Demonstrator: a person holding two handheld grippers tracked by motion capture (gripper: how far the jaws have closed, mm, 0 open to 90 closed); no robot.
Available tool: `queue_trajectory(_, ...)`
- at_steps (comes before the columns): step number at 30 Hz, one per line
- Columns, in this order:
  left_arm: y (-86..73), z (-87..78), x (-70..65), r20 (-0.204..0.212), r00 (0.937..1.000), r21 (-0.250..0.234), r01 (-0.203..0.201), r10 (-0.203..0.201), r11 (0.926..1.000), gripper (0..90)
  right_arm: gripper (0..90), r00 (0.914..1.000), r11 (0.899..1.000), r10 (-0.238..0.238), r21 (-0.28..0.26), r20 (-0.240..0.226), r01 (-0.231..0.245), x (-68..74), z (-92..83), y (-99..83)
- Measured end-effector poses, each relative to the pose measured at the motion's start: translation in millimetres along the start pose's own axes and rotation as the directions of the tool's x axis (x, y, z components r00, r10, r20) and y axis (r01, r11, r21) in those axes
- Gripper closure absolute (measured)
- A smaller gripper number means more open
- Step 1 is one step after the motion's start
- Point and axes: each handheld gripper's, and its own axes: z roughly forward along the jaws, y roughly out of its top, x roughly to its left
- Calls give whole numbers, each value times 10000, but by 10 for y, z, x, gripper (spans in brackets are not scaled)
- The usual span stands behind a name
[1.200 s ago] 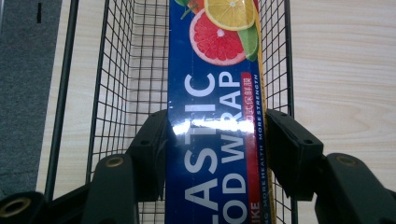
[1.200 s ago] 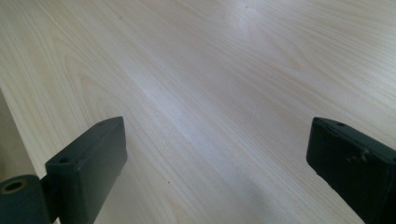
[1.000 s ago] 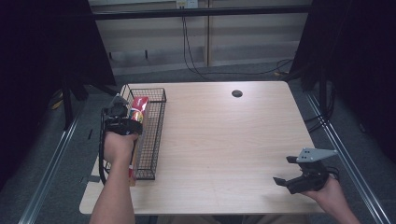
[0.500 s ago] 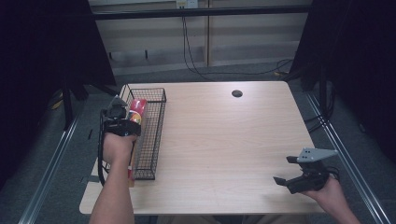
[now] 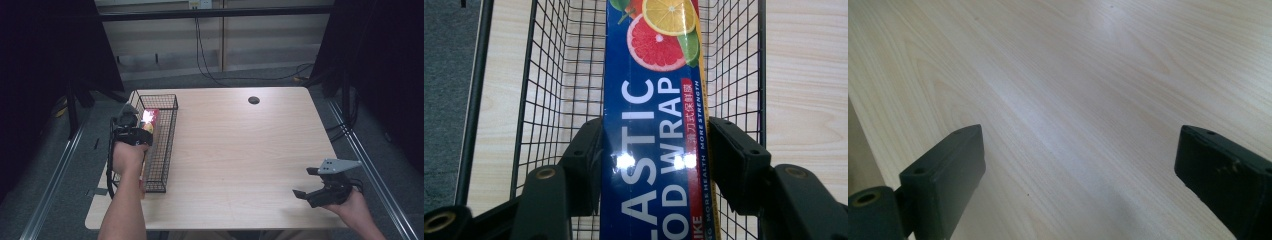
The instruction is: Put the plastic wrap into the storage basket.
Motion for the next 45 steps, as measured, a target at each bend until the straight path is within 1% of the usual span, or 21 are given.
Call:
queue_trajectory(1, -1, 5, -5, 5, 10000, 2, 59, -59, 10000, 439, 61, 10000, 10000, -40, 12, 3, 40, 0, 3, -1)
queue_trajectory(2, 1, 9, 1, 27, 10000, 42, 3, -3, 10000, 439, 61, 10000, 10000, -42, -3, -33, 42, -1, 4, -2)
queue_trajectory(3, 0, 14, 2, 72, 10000, 74, 38, -38, 10000, 438, 61, 10000, 10000, -36, 17, 2, 36, -1, 2, -1)
queue_trajectory(5, -1, 25, -2, 8, 10000, 95, 83, -84, 9999, 438, 61, 10000, 10000, 5, 14, 0, -5, 1, -2, 1)
queue_trajectory(10, -5, 37, 5, 59, 9998, 162, 183, -184, 9997, 437, 61, 10000, 10000, -24, 13, -2, 24, 1, -1, 3)
queue_trajectory(12, -5, 38, 26, 102, 9998, 191, 179, -181, 9997, 437, 61, 10000, 10000, -32, 19, -10, 32, 2, 2, 3)
queue_trajectory(16, -3, 37, 42, -30, 9998, 223, 211, -211, 9995, 436, 61, 10000, 10000, 0, 5, -35, 0, 1, -2, 3)
queue_trajectory(19, -5, 38, 53, 2, 9998, 268, 223, -223, 9994, 436, 61, 10000, 10000, 8, -25, -29, -8, 0, -4, 3)
queue_trajectory(20, -8, 41, 52, -5, 9995, 262, 304, -304, 9992, 435, 61, 10000, 10000, 8, -17, -36, -8, 0, -3, 4)
queue_trajectory(22, -10, 47, 53, -15, 9994, 311, 336, -336, 9989, 435, 61, 10000, 10000, -2, 4, -58, 2, -1, 0, 4)
queue_trajectory(23, -10, 52, 57, -43, 9997, 337, 228, -227, 9992, 435, 61, 10000, 10000, -14, 6, -51, 14, 0, 3, 4)
queue_trajectory(25, -13, 58, 57, -50, 9997, 365, 244, -242, 9990, 434, 61, 10000, 10000, -25, 35, -15, 25, 4, 4, 5)
queue_trajectory(27, -16, 64, 65, -76, 9996, 374, 257, -255, 9990, 435, 61, 10000, 10000, -20, 14, -84, 21, 4, 7, 5)
queue_trajectory(29, -24, 74, 67, -109, 9993, 361, 352, -349, 9987, 434, 61, 10000, 10000, -31, 20, -93, 31, 5, 8, 4)
queue_trajectory(30, -28, 78, 67, -77, 9989, 330, 474, -471, 9983, 434, 61, 10000, 10000, -25, 29, -90, 25, 6, 8, 4)
queue_trajectory(34, -28, 75, 71, -73, 9988, 330, 479, -477, 9983, 433, 61, 10000, 10000, -37, 50, -42, 37, 10, 7, 3)
queue_trajectory(35, -32, 76, 64, -61, 9984, 323, 556, -554, 9979, 433, 61, 10000, 10000, -40, 49, -39, 41, 9, 6, 3)
queue_trajectory(36, -31, 74, 69, -88, 9989, 338, 455, -452, 9984, 433, 61, 10000, 10000, -40, 54, -45, 40, 9, 5, 3)
queue_trajectory(41, -30, 75, 64, -166, 9991, 326, 392, -387, 9987, 431, 61, 10000, 10000, -30, 83, -22, 31, 13, 8, 4)
queue_trajectory(44, -33, 77, 69, -129, 9989, 319, 463, -459, 9984, 428, 61, 10000, 10000, -51, 64, -44, 52, 11, 11, 6)
queue_trajectory(45, -35, 80, 72, -53, 9985, 318, 541, -540, 9980, 426, 61, 10000, 10000, -55, 67, -28, 55, 11, 10, 6)
